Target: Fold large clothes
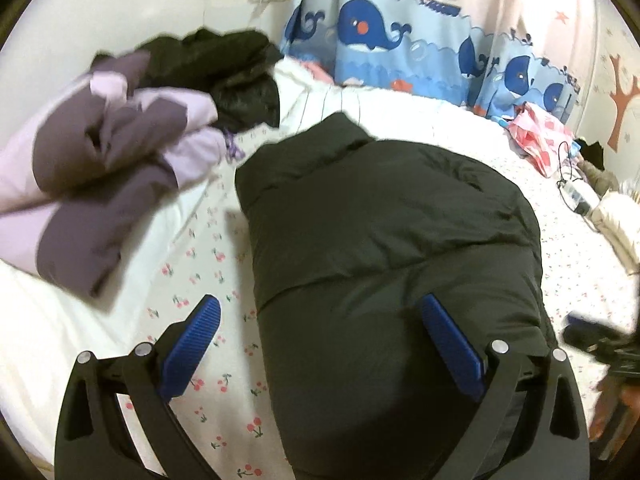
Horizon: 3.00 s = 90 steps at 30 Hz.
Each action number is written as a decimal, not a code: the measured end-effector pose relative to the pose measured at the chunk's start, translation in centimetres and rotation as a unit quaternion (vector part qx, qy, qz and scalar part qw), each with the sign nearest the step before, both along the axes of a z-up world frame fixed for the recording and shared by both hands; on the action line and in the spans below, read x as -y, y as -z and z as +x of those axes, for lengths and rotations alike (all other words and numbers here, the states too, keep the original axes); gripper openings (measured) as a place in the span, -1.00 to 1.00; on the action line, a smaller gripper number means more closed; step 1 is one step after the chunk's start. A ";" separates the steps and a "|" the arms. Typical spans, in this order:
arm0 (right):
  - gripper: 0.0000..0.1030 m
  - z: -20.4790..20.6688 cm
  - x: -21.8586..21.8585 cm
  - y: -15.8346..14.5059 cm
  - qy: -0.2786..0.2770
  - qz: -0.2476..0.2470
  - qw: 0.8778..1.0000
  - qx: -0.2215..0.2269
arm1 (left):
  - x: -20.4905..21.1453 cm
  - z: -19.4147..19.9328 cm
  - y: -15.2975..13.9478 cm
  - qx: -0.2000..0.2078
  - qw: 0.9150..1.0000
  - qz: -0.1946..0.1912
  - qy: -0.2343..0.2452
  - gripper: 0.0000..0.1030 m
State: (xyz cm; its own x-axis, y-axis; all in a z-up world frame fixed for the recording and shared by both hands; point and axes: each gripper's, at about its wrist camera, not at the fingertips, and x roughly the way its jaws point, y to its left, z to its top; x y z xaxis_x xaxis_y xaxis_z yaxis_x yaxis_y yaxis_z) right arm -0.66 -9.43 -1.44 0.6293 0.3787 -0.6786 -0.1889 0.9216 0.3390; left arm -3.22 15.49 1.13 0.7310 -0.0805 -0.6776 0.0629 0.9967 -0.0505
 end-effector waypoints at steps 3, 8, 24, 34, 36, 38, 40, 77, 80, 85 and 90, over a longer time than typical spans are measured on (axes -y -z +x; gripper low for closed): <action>0.86 -2.0 -1.9 -3.1 -0.010 -0.028 0.996 0.084 | 1.0 -0.6 -0.7 0.019 1.000 0.009 0.008 0.87; 0.86 0.7 -8.0 -1.2 -0.071 -0.121 0.990 0.021 | 2.3 -1.1 -1.6 0.042 0.999 0.020 0.013 0.87; 0.86 8.1 -1.4 -2.2 0.028 0.024 0.999 0.017 | 1.6 -0.4 -1.6 0.030 0.999 -0.042 -0.012 0.87; 0.87 10.1 1.5 3.0 0.028 0.090 0.995 -0.044 | 1.9 -0.5 -1.8 0.046 0.998 -0.023 -0.027 0.87; 0.87 10.0 2.0 3.2 0.031 0.091 0.994 -0.046 | 2.4 -0.6 -2.0 0.054 0.998 -0.008 -0.020 0.87; 0.87 9.5 1.9 2.7 0.036 0.074 0.996 -0.033 | 2.7 -0.7 -2.1 0.060 0.998 0.003 -0.015 0.87; 0.87 8.9 1.0 1.7 0.039 0.048 0.998 -0.011 | 2.9 -0.8 -2.2 0.060 0.998 0.001 -0.013 0.87; 0.86 1.9 -7.5 -5.2 -0.025 -0.131 0.977 0.165 | 3.4 -3.0 -4.2 0.104 0.992 0.023 -0.062 0.87; 0.86 2.0 -7.4 -5.0 -0.024 -0.132 0.978 0.159 | 3.8 -2.9 -4.1 0.092 0.994 0.023 -0.055 0.87; 0.86 2.4 -7.0 -4.7 -0.015 -0.137 0.980 0.147 | 4.4 -2.3 -3.7 0.057 0.997 0.024 -0.044 0.87; 0.86 3.0 -6.7 -4.4 -0.008 -0.143 0.981 0.129 | 4.0 -1.7 -3.1 0.021 0.998 0.004 -0.054 0.87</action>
State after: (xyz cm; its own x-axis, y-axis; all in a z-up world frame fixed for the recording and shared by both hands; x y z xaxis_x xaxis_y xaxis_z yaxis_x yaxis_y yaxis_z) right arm 2.35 -2.73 2.95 0.7899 0.2065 -0.5774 -0.2490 0.9685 0.0056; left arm -4.87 11.47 4.26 0.7627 0.0060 -0.6468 -0.0440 0.9981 -0.0426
